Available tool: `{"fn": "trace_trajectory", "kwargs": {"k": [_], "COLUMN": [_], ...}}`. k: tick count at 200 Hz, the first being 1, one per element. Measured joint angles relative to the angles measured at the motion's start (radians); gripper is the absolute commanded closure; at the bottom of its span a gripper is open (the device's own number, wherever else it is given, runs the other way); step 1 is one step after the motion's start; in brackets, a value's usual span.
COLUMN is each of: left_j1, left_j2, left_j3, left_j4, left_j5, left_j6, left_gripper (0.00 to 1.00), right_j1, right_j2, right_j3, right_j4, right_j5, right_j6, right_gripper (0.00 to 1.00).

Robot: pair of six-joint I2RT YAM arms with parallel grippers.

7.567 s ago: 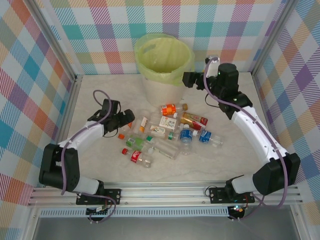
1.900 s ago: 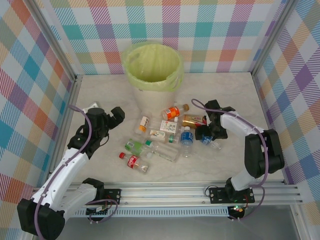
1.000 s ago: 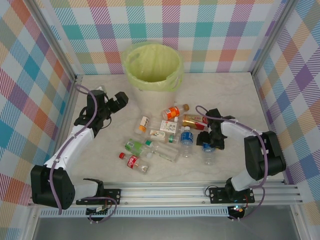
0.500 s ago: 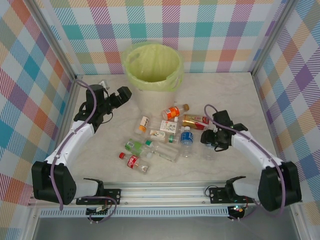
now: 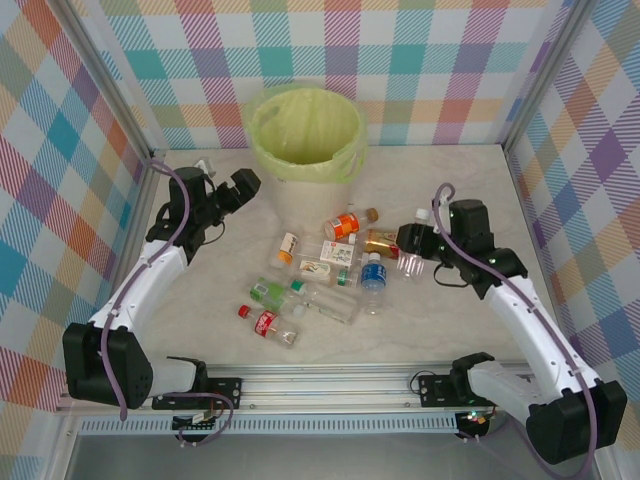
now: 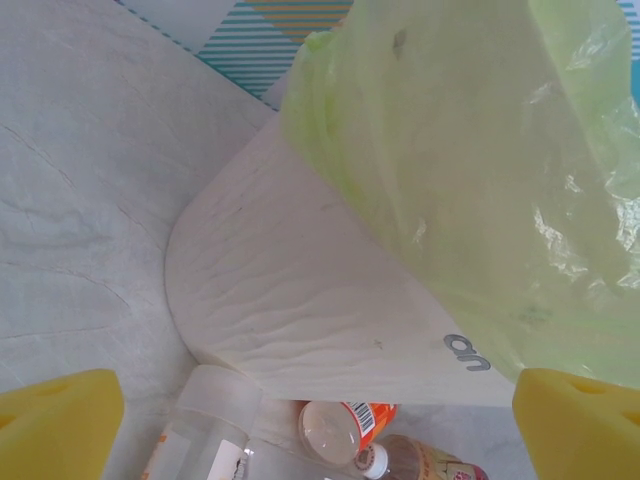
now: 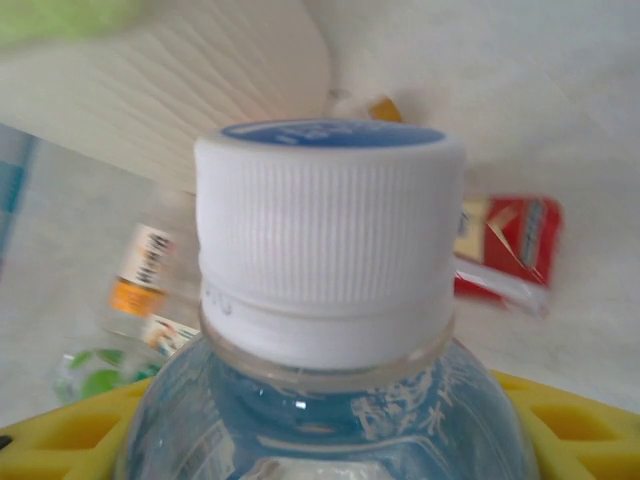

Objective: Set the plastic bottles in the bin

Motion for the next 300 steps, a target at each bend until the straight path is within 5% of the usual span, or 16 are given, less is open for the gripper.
{"fn": "trace_trajectory", "kwargs": {"k": [55, 151, 221, 300], "left_j1": [0.002, 0.002, 0.002, 0.006], "left_j2": [0.013, 0.012, -0.051, -0.128], "left_j3": [0.000, -0.061, -0.136, -0.243], "left_j4": [0.000, -0.006, -0.077, -0.143], "left_j5": [-0.009, 0.019, 0.022, 0.030], "left_j6": [-0.019, -0.030, -0.031, -0.064], "left_gripper": [0.00, 0.00, 0.00, 0.00], "right_j1": [0.000, 0.011, 0.088, 0.124], "right_j2": [0.091, 0.689, 1.102, 1.144], "right_j3": [0.246, 0.902, 1.347, 1.411], "right_j4": [0.251, 0.566, 0.394, 0.173], "right_j5": [-0.182, -0.313, -0.313, -0.175], "right_j6": [0.071, 0.193, 0.084, -0.092], "right_gripper": [0.48, 0.45, 0.38, 0.23]}}
